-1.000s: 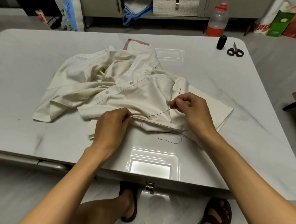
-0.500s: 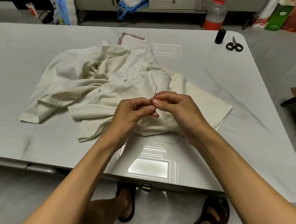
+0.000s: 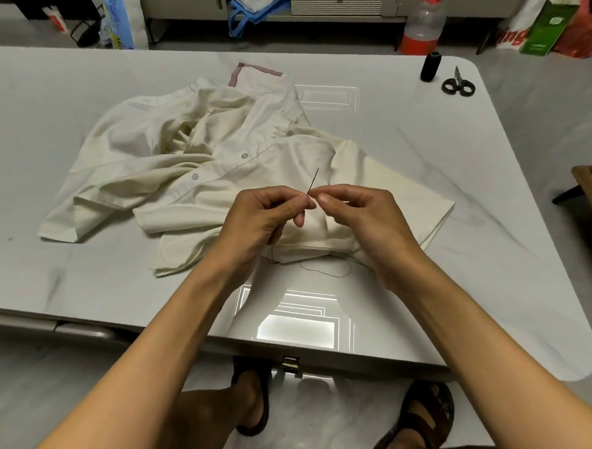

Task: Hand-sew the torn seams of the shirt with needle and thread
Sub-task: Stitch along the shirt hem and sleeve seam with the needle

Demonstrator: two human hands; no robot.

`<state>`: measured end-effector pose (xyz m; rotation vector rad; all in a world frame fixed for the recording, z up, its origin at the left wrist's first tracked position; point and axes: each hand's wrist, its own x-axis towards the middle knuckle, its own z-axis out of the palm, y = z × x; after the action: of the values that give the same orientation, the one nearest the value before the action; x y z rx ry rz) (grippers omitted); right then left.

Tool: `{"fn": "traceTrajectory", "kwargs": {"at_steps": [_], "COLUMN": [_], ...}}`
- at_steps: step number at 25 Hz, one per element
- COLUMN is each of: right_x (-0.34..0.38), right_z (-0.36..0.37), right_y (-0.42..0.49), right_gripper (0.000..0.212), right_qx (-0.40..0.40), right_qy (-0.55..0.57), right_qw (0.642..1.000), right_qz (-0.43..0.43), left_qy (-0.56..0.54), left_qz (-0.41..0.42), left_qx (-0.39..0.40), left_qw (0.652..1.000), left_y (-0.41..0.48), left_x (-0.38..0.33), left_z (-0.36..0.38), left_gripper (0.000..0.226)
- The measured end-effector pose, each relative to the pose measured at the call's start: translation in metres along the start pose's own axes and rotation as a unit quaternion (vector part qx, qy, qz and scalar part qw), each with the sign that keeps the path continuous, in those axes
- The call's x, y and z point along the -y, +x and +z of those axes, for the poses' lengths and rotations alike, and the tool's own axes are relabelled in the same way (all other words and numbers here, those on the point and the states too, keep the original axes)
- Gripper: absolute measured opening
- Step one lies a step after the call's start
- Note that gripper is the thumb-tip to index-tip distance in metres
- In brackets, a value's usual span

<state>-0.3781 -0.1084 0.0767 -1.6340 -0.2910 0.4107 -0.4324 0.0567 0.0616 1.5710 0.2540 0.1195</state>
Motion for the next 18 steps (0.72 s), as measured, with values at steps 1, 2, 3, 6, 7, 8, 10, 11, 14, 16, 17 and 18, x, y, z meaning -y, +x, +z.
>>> {"fn": "traceTrajectory", "kwargs": {"at_steps": [1,2,3,6,7,8,10,11,14,16,17,18], "right_x": [-0.005,-0.012,-0.020,-0.040,-0.046,-0.049,-0.054,-0.054,-0.055,-0.057,-0.057,-0.058], "right_z": [-0.009,-0.018,-0.027,-0.044,-0.044,-0.044,-0.041,-0.039,-0.035,-0.033,-0.033,-0.034], "right_y": [-0.005,-0.012,-0.020,-0.039,-0.041,-0.043,-0.043,-0.042,-0.035,-0.032,-0.033,-0.035], "right_gripper": [0.009,0.006,0.004,0.012,0.017,0.020,0.022,0.019,0.004,0.010,0.014,0.017], "right_qx": [-0.019,-0.030,-0.032,-0.005,-0.001,-0.004,-0.026,-0.039,-0.053,-0.039,-0.024,-0.012], "right_qy": [-0.070,-0.164,-0.266,-0.431,-0.449,-0.462,-0.478,-0.485,-0.547,-0.604,-0.628,-0.640], "right_qw": [0.997,0.985,0.962,0.900,0.891,0.884,0.873,0.866,0.821,0.779,0.759,0.745], "right_qz": [-0.020,-0.041,-0.058,-0.063,-0.065,-0.074,-0.098,-0.113,-0.154,-0.165,-0.171,-0.187], "left_qy": [0.002,0.002,0.001,0.045,0.070,0.090,0.109,0.107,0.082,0.063,0.058,0.057], "left_qz": [0.000,-0.005,-0.011,-0.001,0.009,0.017,0.025,0.027,0.034,0.036,0.036,0.036], "left_qx": [-0.007,-0.022,-0.042,-0.104,-0.117,-0.124,-0.127,-0.127,-0.129,-0.137,-0.139,-0.141], "left_qw": [1.000,1.000,0.999,0.994,0.991,0.988,0.986,0.986,0.988,0.988,0.988,0.988], "left_y": [0.001,0.002,0.003,0.005,0.006,0.006,0.006,0.007,0.009,0.008,0.008,0.008], "left_x": [0.001,0.004,0.007,0.022,0.029,0.034,0.045,0.049,0.053,0.053,0.053,0.054], "left_z": [0.000,0.000,-0.001,0.001,0.003,0.005,0.007,0.006,0.003,0.004,0.005,0.005], "left_gripper": [0.014,0.013,0.013,0.015,0.017,0.018,0.021,0.021,0.018,0.017,0.017,0.017]}}
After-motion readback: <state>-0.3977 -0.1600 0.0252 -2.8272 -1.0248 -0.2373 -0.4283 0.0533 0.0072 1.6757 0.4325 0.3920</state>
